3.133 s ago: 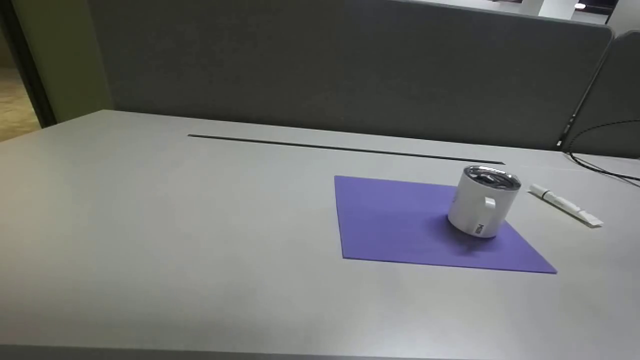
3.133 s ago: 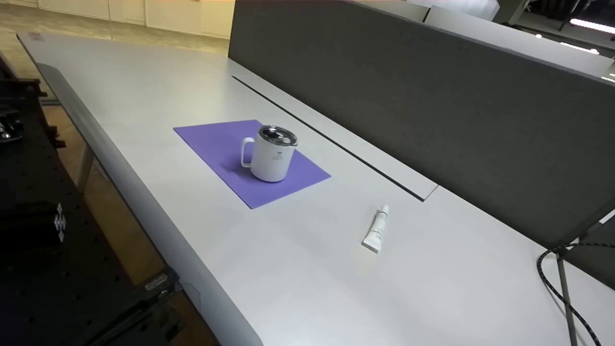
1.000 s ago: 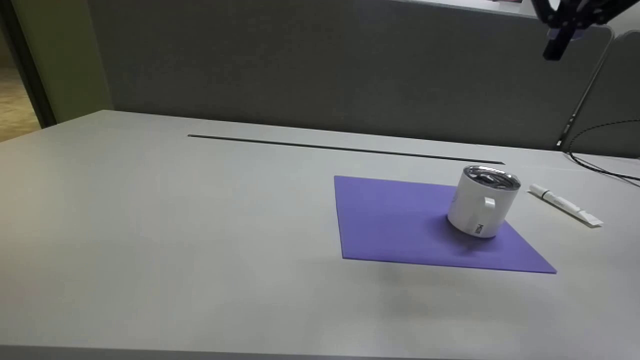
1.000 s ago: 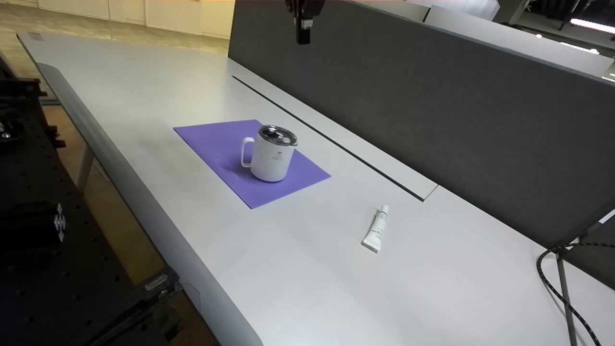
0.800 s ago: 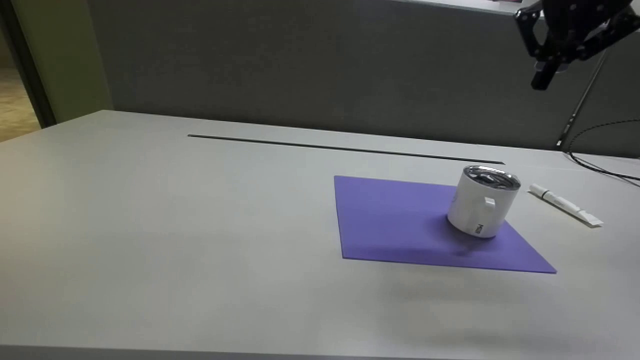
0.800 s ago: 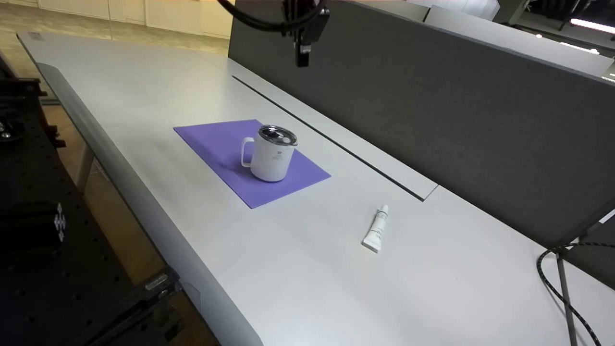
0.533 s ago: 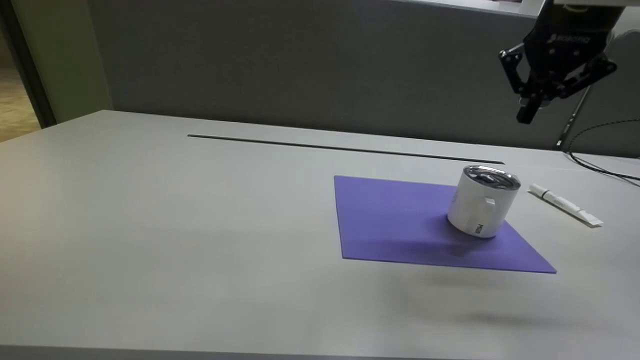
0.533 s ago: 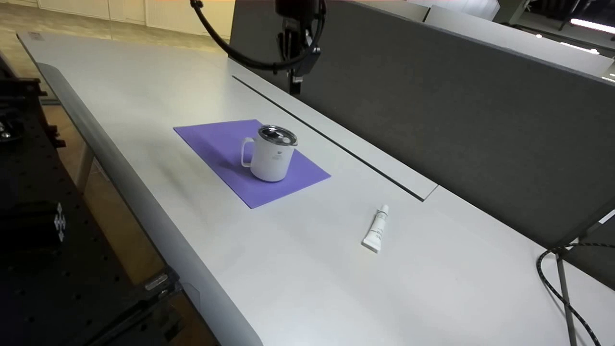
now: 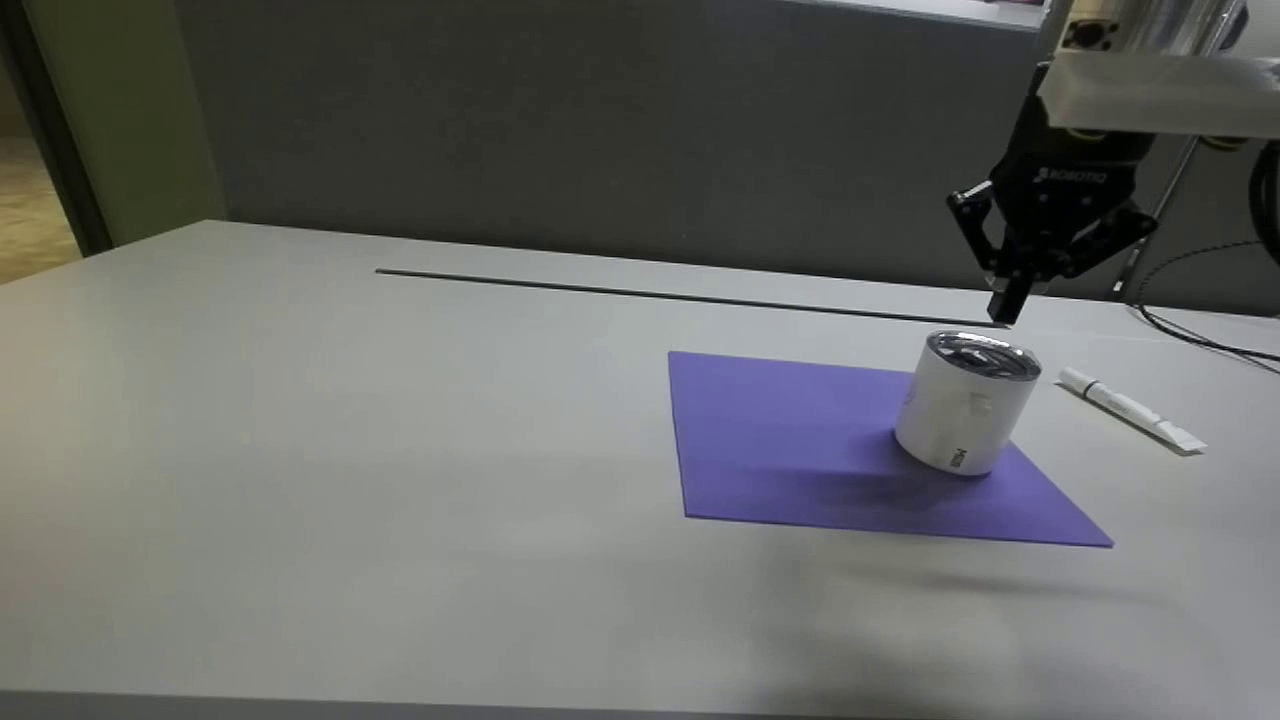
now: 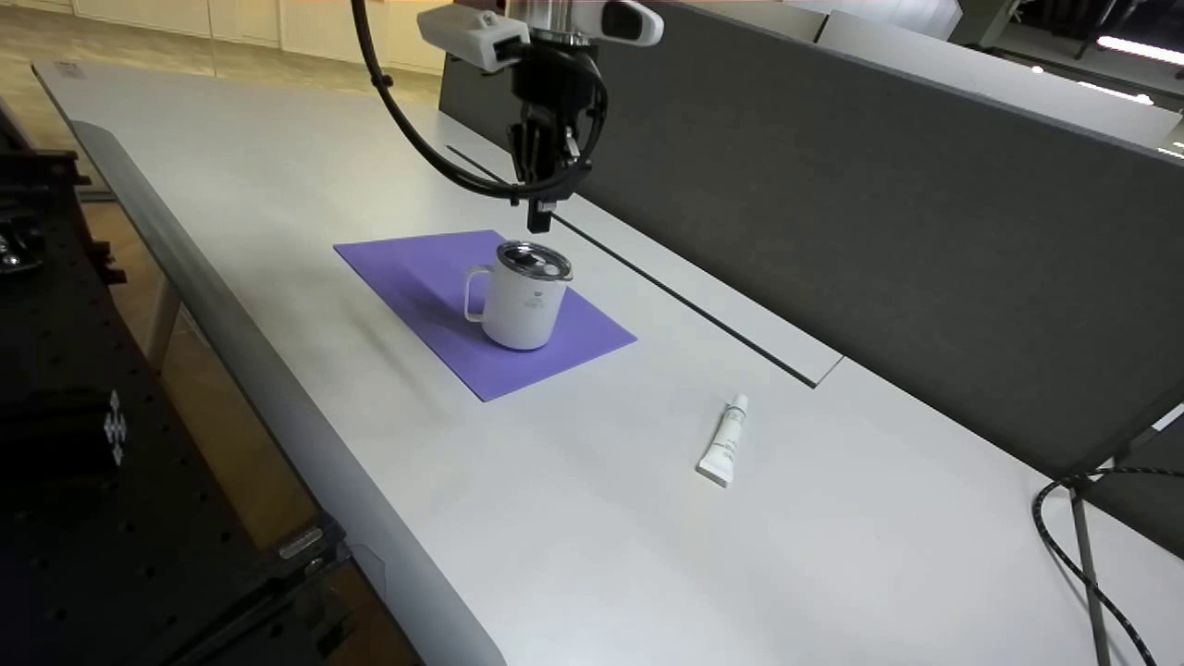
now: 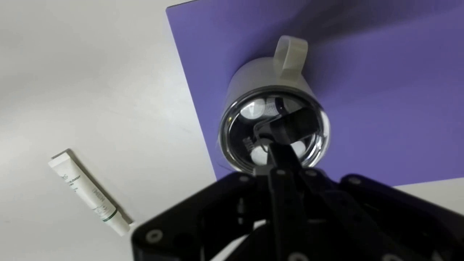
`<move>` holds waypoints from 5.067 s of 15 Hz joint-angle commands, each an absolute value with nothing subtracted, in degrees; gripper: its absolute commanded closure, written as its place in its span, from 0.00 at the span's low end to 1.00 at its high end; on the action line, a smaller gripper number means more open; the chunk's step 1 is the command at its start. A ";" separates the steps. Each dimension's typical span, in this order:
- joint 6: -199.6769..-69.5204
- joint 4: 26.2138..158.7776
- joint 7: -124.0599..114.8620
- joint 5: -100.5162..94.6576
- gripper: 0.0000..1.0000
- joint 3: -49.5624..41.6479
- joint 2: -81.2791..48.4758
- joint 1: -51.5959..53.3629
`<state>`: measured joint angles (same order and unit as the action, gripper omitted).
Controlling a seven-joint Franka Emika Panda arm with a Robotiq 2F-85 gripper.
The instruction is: Slide the lid of the cup closed
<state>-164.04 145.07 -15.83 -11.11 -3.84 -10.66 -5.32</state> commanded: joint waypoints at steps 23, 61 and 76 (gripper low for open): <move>-165.79 141.54 -4.43 -5.88 1.00 -7.23 -17.38 -0.17; -153.40 138.98 -1.03 2.00 0.46 -7.46 -5.56 -4.87; -152.14 139.29 -1.24 3.14 0.00 -7.15 -5.32 -5.48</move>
<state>-152.24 139.32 -1.10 3.29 -7.68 -5.36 -4.94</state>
